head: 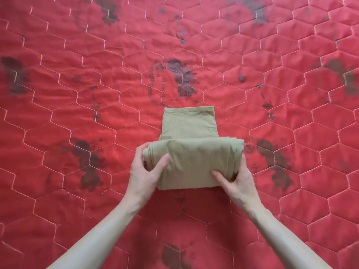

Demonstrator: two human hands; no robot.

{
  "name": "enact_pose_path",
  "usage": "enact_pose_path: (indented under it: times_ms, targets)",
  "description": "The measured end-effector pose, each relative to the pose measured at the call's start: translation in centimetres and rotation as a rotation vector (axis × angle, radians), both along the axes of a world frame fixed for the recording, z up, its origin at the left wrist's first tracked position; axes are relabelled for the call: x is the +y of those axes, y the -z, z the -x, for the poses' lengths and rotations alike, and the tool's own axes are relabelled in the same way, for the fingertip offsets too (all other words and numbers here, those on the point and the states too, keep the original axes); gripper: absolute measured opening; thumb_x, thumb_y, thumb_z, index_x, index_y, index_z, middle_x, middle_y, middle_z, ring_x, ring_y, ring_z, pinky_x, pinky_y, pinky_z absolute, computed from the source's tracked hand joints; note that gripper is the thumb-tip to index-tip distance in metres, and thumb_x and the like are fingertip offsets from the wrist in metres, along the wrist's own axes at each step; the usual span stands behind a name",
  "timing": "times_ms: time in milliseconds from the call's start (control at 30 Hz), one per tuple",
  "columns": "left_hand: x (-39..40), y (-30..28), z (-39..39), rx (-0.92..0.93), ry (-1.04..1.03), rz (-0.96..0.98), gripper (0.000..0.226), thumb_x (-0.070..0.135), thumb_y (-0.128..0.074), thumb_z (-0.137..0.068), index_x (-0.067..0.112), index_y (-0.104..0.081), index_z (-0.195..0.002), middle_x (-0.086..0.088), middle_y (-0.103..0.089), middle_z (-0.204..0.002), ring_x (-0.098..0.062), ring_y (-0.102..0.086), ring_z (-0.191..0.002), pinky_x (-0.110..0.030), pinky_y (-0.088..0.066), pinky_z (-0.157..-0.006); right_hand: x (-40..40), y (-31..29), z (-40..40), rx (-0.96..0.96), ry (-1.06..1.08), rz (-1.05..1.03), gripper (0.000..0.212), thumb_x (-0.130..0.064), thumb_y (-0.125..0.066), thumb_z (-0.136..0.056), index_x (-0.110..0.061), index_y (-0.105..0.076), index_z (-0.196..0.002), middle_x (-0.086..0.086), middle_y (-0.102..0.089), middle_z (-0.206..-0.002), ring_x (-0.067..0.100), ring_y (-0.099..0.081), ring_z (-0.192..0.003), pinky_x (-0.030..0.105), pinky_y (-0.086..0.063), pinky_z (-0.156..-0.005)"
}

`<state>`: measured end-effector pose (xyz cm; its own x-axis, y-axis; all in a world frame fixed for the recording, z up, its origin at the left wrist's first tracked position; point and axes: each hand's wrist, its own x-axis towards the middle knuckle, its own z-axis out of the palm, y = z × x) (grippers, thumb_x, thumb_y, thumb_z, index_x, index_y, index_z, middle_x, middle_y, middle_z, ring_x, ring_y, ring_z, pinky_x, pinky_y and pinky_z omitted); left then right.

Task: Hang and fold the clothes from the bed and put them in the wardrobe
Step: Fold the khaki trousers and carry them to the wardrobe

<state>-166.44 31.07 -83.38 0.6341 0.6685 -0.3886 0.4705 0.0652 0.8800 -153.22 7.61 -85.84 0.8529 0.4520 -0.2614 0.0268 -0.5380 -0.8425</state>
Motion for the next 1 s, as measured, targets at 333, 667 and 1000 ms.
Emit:
enact_pose_path:
  times_ms: [333,667,1000]
  targets:
    - [-2.1,5.1,-0.5,0.218,0.068,-0.187,0.093,0.047,-0.072,-0.092,0.026,-0.016,-0.163,0.002,-0.031,-0.163,-0.011,-0.031,-0.149,-0.039,-0.029,-0.125,2.7,5.5,-1.0,-0.475,-0.159,0.369,0.079,-0.061,-0.045,-0.1,-0.025,-0.021,-0.166,0.007,-0.003,-0.175,0.028,-0.007,-0.161,0.055,-0.018,-0.126]
    - [-1.1,5.7,0.9,0.293,0.744,-0.957,0.126,0.027,-0.08,-0.057,0.013,-0.019,-0.166,-0.015,-0.007,-0.174,-0.033,-0.003,-0.161,-0.057,-0.015,-0.128,0.1,5.0,-1.9,-0.684,-0.535,0.428,0.11,-0.073,-0.07,-0.077,-0.023,-0.026,-0.164,0.014,-0.01,-0.173,0.033,-0.007,-0.161,0.058,-0.018,-0.126]
    - [1.2,3.4,1.2,0.056,0.646,-0.877,0.078,0.038,-0.068,-0.065,0.008,-0.062,-0.136,-0.005,-0.063,-0.143,-0.026,-0.06,-0.131,-0.046,-0.038,-0.117,-0.3,1.9,-5.1,-0.699,-0.6,0.236,0.088,-0.056,-0.075,-0.067,-0.019,-0.06,-0.145,0.005,-0.053,-0.155,0.026,-0.056,-0.138,0.042,-0.042,-0.115]
